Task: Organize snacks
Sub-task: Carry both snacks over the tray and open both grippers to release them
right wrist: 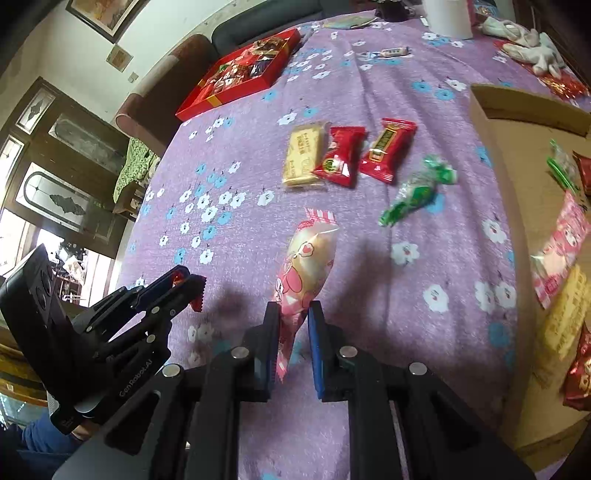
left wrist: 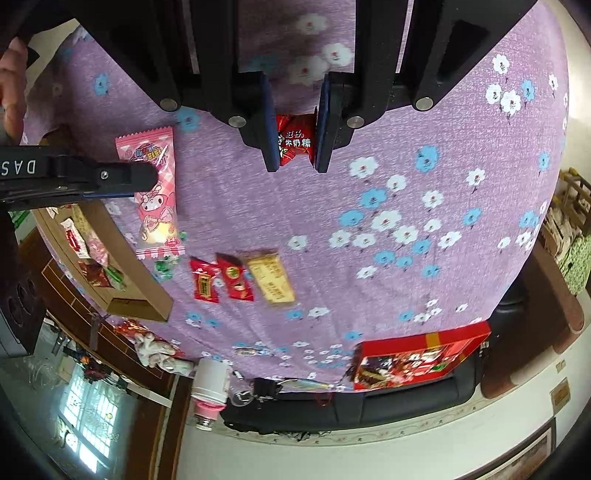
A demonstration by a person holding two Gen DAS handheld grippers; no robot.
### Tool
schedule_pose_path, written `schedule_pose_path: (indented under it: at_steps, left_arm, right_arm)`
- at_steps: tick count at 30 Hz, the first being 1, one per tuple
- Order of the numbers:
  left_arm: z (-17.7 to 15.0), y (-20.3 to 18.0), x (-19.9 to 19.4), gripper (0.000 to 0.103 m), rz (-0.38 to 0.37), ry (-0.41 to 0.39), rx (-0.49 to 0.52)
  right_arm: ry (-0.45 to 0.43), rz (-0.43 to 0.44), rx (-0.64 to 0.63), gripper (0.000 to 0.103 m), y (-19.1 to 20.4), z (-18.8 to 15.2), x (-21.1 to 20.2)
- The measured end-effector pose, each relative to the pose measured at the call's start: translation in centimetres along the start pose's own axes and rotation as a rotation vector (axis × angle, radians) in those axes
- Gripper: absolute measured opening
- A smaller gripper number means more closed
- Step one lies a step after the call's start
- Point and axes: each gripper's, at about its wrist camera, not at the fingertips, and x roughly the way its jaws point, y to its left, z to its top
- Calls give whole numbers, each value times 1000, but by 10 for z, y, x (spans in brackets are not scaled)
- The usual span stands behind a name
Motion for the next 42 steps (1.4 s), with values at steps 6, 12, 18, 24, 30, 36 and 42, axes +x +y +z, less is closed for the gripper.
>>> schedule_pose_path:
  at_steps: [6,12,18,24,30,36,42]
  left_arm:
    - [12,-35,-1,19,-26,-13,63]
    - [29,-81,2,19,-76,-30,138]
    - [39,-126,7,19,-130,-36,202]
    - [44,-172,10,19,-181,-38,269]
    - [48,-218,15,18,-245,-29,323]
    - [38,-257,23,18,-290,-2,392]
    - [28,-282,34,18,-292,32,437]
  right_arm:
    - [-38,-7,40,15,-25,-6,-25]
    - [-91,-30,98,15,-62,-14,-59]
    - [-129,-60,165,15,-100,-24,-88]
    - [-160,-89,227,15,-135,-34,-113]
    - [-181,-125,291,15,-167,-44,-131]
    - [-189,-163,341,15,-196,-49,-145]
    - [-181,-175,368,15,-217,-51,-149]
